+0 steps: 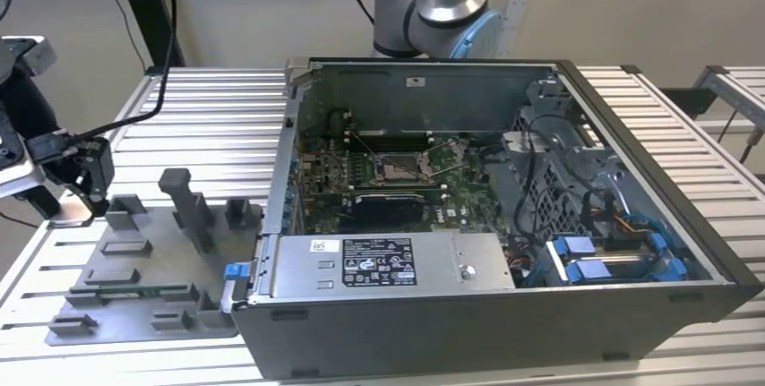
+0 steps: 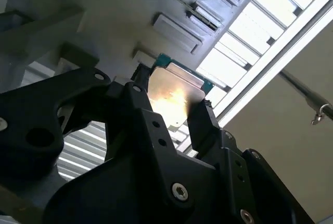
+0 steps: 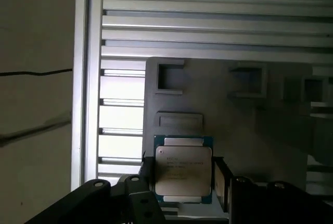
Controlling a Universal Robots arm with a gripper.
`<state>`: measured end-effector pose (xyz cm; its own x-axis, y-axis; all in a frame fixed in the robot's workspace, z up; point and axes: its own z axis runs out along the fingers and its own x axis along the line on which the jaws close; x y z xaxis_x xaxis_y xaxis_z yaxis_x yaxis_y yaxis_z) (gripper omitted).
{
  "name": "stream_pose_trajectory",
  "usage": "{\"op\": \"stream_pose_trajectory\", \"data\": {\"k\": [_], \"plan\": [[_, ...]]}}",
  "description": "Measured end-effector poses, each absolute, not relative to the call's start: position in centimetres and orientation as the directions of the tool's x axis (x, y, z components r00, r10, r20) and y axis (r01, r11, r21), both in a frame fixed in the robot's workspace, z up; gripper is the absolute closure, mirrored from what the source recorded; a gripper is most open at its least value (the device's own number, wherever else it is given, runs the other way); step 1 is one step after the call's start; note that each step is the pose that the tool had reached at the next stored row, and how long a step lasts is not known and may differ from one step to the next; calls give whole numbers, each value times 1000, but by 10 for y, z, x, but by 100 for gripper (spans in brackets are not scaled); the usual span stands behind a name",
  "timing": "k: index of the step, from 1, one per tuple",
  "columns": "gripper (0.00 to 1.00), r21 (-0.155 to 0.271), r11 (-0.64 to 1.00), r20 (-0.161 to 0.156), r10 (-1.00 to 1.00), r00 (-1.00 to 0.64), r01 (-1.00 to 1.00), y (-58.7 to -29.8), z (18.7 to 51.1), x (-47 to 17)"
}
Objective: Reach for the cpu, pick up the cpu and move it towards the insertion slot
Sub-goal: 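Pick up the cpu and move it towards the insertion slot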
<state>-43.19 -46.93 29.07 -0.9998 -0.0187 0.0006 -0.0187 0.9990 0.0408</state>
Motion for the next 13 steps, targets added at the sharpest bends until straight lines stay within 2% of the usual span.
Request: {"op": "stream_pose_trajectory", "data": {"k": [13], "plan": [[100,40,999,1,-19,-1000,-19,-469,323,-432]]}}
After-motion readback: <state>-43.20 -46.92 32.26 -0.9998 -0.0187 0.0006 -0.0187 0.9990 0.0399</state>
